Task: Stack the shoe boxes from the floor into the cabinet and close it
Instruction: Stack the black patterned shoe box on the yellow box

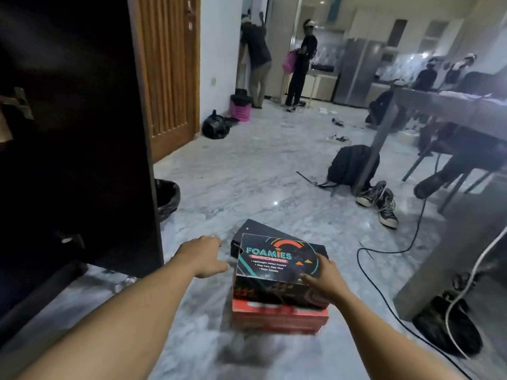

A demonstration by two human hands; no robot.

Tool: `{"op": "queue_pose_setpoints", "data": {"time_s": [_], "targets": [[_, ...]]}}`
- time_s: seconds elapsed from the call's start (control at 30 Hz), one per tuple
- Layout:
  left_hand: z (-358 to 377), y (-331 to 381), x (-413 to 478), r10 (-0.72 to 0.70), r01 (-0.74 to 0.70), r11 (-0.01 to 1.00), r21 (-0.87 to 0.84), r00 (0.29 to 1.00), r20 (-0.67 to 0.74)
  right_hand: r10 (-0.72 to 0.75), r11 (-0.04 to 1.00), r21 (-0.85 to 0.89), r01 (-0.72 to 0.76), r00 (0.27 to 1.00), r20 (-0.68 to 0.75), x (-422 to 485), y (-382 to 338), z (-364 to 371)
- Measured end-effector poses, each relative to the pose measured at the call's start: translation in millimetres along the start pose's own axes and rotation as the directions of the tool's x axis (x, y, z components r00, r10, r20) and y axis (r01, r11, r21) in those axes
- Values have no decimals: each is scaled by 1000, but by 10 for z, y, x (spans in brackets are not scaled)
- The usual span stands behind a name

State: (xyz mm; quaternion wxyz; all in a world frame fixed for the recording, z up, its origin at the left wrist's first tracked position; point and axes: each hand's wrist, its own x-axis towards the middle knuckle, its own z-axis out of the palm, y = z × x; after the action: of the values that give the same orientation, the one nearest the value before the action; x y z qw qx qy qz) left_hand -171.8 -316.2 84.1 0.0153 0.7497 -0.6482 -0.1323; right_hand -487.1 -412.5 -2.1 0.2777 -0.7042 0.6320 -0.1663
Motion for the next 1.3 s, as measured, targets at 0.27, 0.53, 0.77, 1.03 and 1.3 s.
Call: {"op": "queue_pose_setpoints", "data": {"time_s": [0.27,0.53,0.77,1.03,1.3], "targets": [[855,284,622,14,29,850,-526,997,77,158,968,193,-158,987,20,155,652,-152],[1459,90,1014,46,61,780,-623,987,155,-25,865,501,9,999,24,406,929,146],[1641,100,1181,54,38,747,-663,992,118,-24,853,520,49,998,-56,430,1095,277],[1450,108,840,-18,3,749,-663,1000,-16,-54,832,543,110,992,-118,333,789,237],[1077,-450,-30,-172,113,809,-577,984,-48,-149,824,537,180,984,-102,-133,130,439]]}}
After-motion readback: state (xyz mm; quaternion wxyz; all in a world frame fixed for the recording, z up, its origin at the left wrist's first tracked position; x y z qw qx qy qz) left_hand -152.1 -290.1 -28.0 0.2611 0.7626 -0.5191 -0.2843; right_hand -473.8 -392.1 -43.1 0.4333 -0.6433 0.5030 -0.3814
